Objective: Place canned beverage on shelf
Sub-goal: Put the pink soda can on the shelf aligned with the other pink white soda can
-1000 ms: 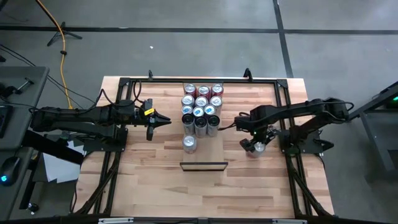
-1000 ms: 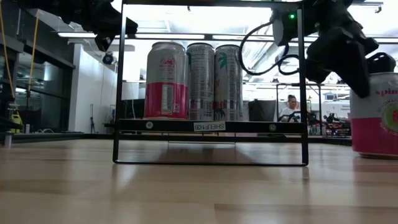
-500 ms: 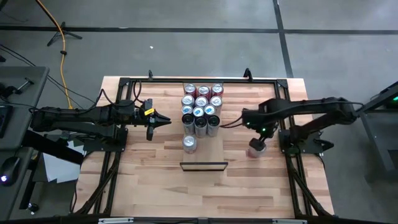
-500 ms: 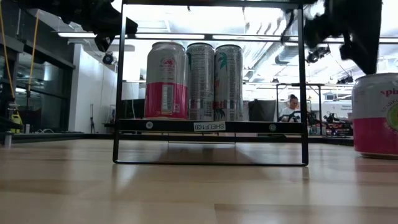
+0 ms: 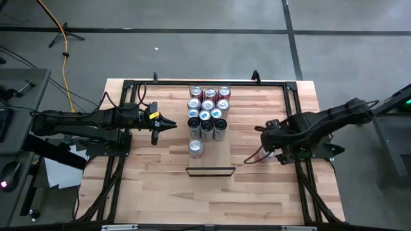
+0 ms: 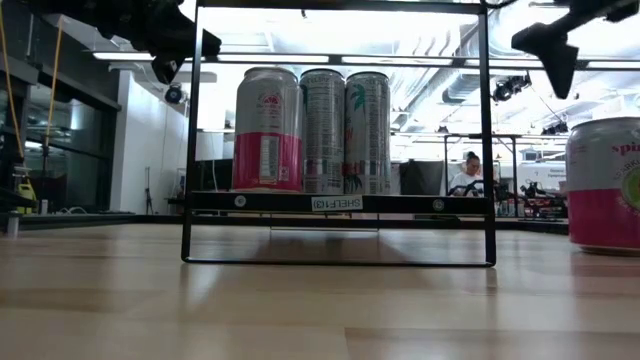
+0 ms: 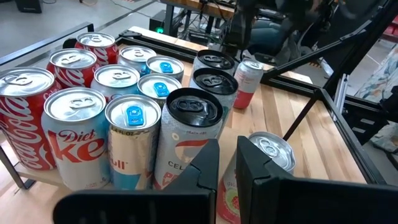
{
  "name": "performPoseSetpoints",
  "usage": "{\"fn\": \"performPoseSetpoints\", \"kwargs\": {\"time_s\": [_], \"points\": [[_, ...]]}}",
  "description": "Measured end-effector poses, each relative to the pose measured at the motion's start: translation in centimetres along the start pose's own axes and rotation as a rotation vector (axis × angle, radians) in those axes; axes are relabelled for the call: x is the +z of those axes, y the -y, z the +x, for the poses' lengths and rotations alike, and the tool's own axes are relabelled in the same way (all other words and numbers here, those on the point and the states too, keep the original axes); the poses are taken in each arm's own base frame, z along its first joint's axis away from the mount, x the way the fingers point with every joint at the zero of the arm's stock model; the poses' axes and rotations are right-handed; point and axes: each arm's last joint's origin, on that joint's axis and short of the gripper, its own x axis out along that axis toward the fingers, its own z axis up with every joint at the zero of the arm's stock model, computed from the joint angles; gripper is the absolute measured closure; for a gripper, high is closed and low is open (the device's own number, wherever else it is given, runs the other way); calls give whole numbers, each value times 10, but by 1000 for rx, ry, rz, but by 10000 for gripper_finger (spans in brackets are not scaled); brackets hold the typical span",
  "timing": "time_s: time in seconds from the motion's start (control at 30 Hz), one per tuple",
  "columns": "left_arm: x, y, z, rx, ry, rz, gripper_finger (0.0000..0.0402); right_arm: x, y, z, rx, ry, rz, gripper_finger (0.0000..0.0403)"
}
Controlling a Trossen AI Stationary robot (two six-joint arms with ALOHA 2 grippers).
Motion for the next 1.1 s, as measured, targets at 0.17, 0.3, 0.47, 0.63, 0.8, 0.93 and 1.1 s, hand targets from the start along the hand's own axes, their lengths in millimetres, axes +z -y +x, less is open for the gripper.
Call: {"fn": "performPoseSetpoints", "kwargs": {"time_s": [0.17, 0.3, 0.47, 0.63, 0.8, 0.93, 1.1], "points": [[0, 0, 0, 0, 0, 0, 401, -4, -4, 25, -30, -52, 21, 22], [0, 0, 0, 0, 0, 0, 401, -8, -6, 45, -14, -75, 32, 22], [0, 0, 0, 0, -1, 0, 401, -6, -6, 57, -17, -38, -2, 22], [0, 0, 0, 1, -1, 0, 402, -5, -5, 60, -52, -25, -112, 22], [0, 0, 0, 1, -1, 0, 401, -3, -5, 60, -66, -4, -229, 22], [0, 0, 0, 1, -1, 0, 402, -3, -6, 60, -49, -4, -315, 22], [0, 0, 0, 1, -1, 0, 401, -2, -6, 60, -28, 2, -464, 22]]}}
